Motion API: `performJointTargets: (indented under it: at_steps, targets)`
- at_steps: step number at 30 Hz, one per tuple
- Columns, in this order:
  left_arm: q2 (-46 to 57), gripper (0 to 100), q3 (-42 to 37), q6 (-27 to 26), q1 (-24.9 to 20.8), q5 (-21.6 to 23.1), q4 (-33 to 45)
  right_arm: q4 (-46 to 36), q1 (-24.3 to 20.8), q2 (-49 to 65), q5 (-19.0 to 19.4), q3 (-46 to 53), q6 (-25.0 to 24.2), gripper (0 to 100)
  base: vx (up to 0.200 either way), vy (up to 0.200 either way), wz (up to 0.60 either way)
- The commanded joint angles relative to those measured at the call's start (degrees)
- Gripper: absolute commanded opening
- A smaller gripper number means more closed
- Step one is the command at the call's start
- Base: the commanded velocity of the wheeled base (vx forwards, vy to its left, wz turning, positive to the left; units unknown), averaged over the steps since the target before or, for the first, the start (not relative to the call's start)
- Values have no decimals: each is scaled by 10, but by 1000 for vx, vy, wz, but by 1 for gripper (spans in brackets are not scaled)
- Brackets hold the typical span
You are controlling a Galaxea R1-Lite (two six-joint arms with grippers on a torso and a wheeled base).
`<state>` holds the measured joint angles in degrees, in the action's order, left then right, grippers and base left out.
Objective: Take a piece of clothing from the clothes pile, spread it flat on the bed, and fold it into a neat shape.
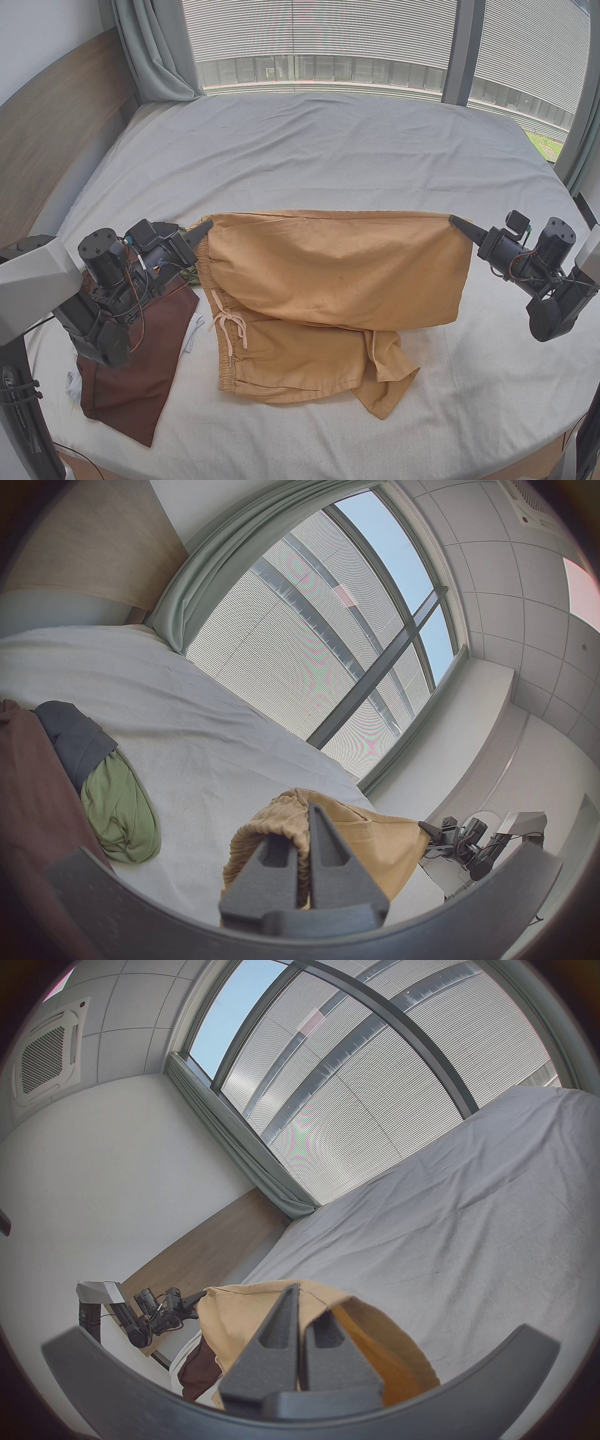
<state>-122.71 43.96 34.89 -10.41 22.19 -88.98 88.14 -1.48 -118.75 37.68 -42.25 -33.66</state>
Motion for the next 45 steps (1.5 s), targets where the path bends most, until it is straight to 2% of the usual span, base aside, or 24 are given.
performJointTargets:
  at_steps: [1,10,18,24,36,44,45]
  targets:
    - [-20,0,15,1,0,-1,-1,0,1,-35,1,-29,0,0,0,0,0]
    - [-61,0,62,7,0,-25,-1,0,1,-86,1,-94,-1,0,0,0,0]
    - [-93,0,98,49,0,-36,-1,-2,1,-132,0,-164,-19,0,0,0,0]
    - [-139,0,160,72,6,-48,-1,-4,1,-175,1,-229,-42,0,0,0,0]
    - [-181,0,219,78,8,-56,-1,-30,0,-245,1,-345,-44,0,0,0,0]
    - [-194,0,242,90,9,-61,-1,-31,-2,-248,1,-356,-43,0,0,0,0]
    - [-198,100,246,90,10,-63,-1,-31,-2,-248,1,-356,-44,0,0,0,0]
